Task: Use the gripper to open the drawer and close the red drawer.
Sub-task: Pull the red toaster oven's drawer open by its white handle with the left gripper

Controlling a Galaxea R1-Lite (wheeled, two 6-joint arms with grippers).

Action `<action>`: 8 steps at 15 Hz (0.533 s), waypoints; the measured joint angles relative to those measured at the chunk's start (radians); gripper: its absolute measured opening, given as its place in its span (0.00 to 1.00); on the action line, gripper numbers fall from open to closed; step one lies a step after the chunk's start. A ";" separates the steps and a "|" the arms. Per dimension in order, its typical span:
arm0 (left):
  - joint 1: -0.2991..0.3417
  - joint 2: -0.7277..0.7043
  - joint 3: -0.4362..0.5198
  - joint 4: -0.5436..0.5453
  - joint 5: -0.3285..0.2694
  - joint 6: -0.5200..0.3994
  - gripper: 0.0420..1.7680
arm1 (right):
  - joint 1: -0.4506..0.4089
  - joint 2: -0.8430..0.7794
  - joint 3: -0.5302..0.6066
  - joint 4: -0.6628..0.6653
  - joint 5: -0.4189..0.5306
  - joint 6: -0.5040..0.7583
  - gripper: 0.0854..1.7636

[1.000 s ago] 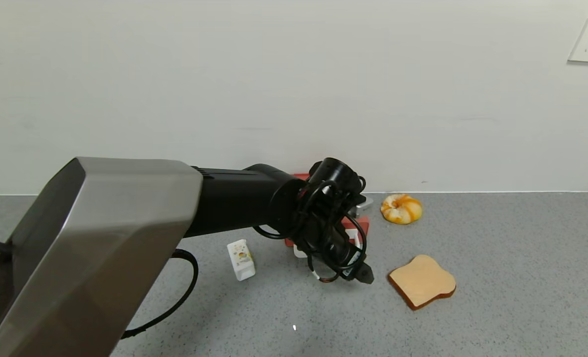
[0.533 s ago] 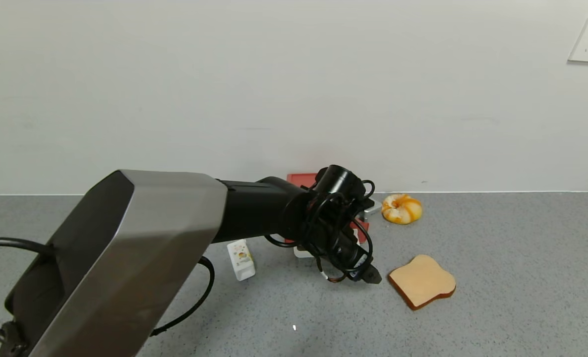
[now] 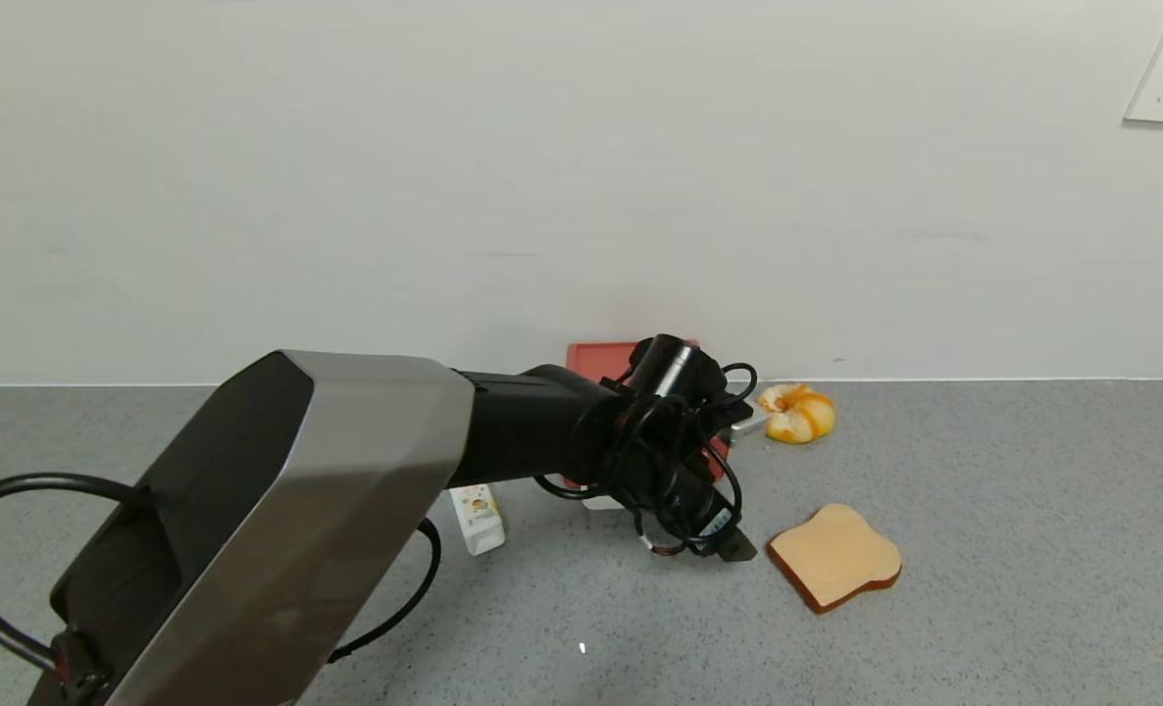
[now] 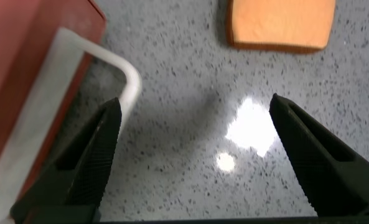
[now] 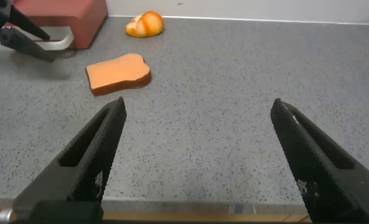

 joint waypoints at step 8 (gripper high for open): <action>0.000 0.025 -0.010 -0.045 0.013 0.009 0.97 | 0.000 0.000 0.000 0.000 0.000 0.000 0.97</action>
